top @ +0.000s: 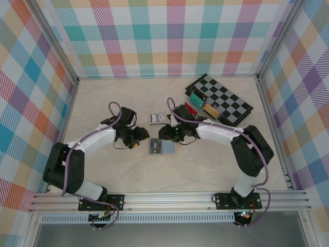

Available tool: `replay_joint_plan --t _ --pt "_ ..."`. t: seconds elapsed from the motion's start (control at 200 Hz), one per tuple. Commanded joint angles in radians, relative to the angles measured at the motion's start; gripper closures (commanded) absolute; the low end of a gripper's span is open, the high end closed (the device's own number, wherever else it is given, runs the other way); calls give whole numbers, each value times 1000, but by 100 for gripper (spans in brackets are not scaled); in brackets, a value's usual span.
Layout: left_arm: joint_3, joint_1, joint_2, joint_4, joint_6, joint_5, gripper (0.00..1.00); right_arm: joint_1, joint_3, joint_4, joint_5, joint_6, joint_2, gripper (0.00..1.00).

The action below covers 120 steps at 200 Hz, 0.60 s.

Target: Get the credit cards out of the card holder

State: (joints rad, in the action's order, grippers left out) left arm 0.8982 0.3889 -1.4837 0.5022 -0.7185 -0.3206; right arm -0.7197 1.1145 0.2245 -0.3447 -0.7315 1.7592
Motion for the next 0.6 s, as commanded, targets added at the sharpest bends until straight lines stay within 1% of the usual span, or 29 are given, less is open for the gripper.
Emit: replay_joint_plan --t 0.0,0.125,0.315,0.595 --pt "-20 -10 15 -20 18 -29 44 -2 46 -7 -35 -25 41 65" --pt "-30 -10 -14 -71 13 -88 51 -3 68 45 4 -31 88 70" --pt "-34 -8 -62 -138 5 -155 63 -2 89 60 -7 -46 133 79" --pt "-18 -1 -147 -178 11 -194 75 -1 122 95 -11 -28 184 81"
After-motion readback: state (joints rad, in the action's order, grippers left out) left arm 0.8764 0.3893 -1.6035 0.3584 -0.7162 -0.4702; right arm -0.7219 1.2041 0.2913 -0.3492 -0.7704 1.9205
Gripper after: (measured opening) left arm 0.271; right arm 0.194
